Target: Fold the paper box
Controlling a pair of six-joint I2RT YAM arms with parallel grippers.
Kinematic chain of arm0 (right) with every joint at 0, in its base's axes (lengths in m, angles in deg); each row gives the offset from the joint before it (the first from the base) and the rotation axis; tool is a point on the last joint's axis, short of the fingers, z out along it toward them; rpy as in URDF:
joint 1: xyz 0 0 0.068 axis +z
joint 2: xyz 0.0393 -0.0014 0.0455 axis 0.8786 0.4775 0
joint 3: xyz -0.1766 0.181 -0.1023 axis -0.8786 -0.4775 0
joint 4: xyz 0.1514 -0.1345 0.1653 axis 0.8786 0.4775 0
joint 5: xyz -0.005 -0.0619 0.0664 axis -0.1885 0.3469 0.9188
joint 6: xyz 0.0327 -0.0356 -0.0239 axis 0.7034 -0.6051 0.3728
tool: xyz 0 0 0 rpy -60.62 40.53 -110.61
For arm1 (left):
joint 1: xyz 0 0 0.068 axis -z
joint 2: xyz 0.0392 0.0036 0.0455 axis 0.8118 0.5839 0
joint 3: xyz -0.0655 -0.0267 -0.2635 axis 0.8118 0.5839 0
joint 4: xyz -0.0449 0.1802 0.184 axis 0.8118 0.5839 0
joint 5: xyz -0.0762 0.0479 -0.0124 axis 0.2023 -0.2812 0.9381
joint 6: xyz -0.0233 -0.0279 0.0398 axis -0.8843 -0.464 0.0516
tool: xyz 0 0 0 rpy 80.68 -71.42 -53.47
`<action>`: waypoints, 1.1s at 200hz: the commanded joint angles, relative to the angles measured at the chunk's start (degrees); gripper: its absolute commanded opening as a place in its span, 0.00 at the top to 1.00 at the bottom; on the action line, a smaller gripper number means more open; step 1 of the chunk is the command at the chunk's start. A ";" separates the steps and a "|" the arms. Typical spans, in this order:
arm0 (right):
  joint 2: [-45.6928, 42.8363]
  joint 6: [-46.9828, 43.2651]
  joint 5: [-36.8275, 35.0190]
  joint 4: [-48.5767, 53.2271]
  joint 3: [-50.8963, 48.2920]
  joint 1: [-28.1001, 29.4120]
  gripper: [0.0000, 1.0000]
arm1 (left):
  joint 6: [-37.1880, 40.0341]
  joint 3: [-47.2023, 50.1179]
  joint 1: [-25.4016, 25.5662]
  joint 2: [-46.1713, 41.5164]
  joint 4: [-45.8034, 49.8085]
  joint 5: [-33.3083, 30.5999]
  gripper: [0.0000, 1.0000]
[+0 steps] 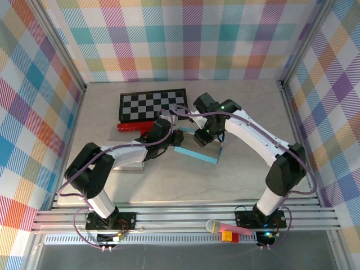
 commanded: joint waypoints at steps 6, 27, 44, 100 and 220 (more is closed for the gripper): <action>1.11 -3.58 -6.53 0.76 2.01 2.89 0.54 | 0.99 -0.32 0.56 -0.08 2.01 -0.29 0.85; 0.93 -3.98 -13.18 -0.54 2.09 4.92 0.50 | 1.24 -0.45 0.56 -0.14 2.27 -0.16 0.85; -0.65 -4.40 -14.99 -2.36 2.83 5.70 0.46 | 1.39 -0.62 0.56 -0.13 2.54 -0.14 0.85; -1.76 -3.24 -10.09 0.22 3.81 6.45 0.38 | 1.47 -1.24 0.56 -0.04 2.91 -0.17 0.85; 3.51 3.37 -10.34 -0.82 1.11 10.68 0.54 | 0.58 -0.39 0.56 0.19 2.74 0.37 0.85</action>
